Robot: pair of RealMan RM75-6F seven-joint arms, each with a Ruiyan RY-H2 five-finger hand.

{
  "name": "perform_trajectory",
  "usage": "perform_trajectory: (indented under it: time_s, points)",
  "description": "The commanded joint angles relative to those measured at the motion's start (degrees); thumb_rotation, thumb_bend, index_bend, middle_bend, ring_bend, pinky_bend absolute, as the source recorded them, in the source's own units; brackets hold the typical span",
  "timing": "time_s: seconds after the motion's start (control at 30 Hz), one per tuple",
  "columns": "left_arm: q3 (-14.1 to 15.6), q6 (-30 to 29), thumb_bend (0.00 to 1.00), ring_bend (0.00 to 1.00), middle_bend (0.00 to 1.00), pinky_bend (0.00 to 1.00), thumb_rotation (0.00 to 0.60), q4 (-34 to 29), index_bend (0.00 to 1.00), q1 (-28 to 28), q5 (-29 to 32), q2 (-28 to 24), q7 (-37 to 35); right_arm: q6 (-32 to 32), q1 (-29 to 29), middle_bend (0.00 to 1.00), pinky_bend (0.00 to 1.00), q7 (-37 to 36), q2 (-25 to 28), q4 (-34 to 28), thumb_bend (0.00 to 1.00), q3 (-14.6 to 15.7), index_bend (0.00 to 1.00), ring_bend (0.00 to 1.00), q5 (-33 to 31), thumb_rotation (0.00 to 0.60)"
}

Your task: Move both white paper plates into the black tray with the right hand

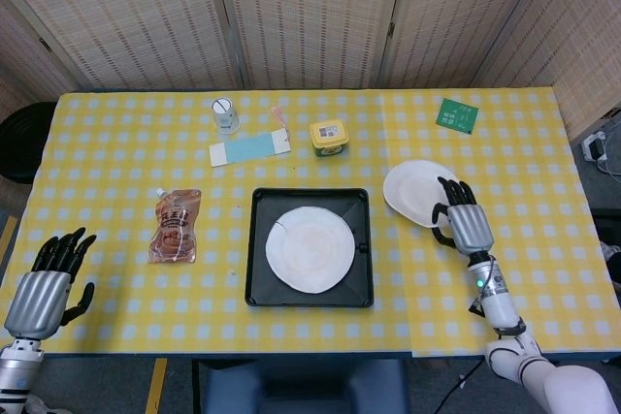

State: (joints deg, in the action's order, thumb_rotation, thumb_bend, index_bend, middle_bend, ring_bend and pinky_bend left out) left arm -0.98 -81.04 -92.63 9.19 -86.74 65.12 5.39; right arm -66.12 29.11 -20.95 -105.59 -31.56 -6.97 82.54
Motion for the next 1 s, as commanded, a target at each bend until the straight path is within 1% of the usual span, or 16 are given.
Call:
perform_trajectory:
  time_s: [0.03, 0.23, 0.37, 0.43, 0.53, 0.63, 0.73, 0.9, 1.0]
  points:
    - [-0.04, 0.12, 0.55, 0.0, 0.0, 0.0, 0.6, -0.14, 0.0, 0.02, 0.16, 0.06, 0.23, -7.68, -2.22, 0.08, 0.0, -0.85, 3.64, -5.14, 0.46, -0.33, 0.65, 0.04, 1.62, 0.6]
    - [-0.04, 0.45, 0.55, 0.0, 0.0, 0.0, 0.6, 0.0, 0.0, 0.18, 0.19, 0.27, 0.46, -19.56, -6.01, 0.08, 0.0, 2.04, 8.95, -14.73, 0.46, 0.0, 0.65, 0.04, 4.66, 0.6]
    - [-0.15, 0.94, 0.55, 0.0, 0.0, 0.0, 0.6, 0.11, 0.0, 0.37, 0.61, 0.3, 0.39, -24.11, -7.24, 0.08, 0.0, 4.78, 11.47, -20.54, 0.46, 1.05, 0.65, 0.05, 7.43, 0.6]
    - [-0.15, 0.77, 0.55, 0.0, 0.0, 0.0, 0.6, -0.02, 0.0, 0.33, 0.47, 0.25, 0.36, -25.25, -7.35, 0.08, 0.0, 6.51, 12.43, -23.38, 0.46, 1.9, 0.65, 0.05, 9.13, 0.6]
    - [-0.03, 0.04, 0.55, 0.0, 0.0, 0.0, 0.6, 0.1, 0.0, 0.26, -0.56, 0.31, -0.19, -25.8, -6.88, 0.08, 0.0, 8.6, 13.04, -26.86, 0.46, 3.05, 0.65, 0.05, 11.58, 0.6]
    - [0.05, -0.19, 0.55, 0.0, 0.0, 0.0, 0.6, 0.15, 0.0, 0.15, -0.77, 0.29, -0.33, -25.56, -6.53, 0.08, 0.0, 9.47, 13.15, -28.36, 0.46, 3.51, 0.65, 0.05, 12.51, 0.6]
    - [-0.16, -0.71, 0.55, 0.0, 0.0, 0.0, 0.6, 0.17, 0.0, -0.09, -0.56, 0.14, -0.53, -23.73, -4.48, 0.08, 0.0, 11.45, 12.31, -31.39, 0.46, 4.73, 0.65, 0.05, 15.41, 0.6]
    - [-0.4, -1.31, 0.55, 0.0, 0.0, 0.0, 0.6, -0.05, 0.0, -0.41, -0.32, -0.46, -1.32, -19.88, -1.63, 0.08, 0.0, 14.07, 10.22, -33.33, 0.46, 4.61, 0.65, 0.05, 16.54, 0.6]
    - [-0.57, -1.73, 0.55, 0.0, 0.0, 0.0, 0.6, -0.26, 0.0, -0.62, -0.2, -0.87, -1.85, -17.41, 0.12, 0.08, 0.0, 14.81, 8.76, -33.4, 0.46, 3.88, 0.65, 0.05, 16.23, 0.6]
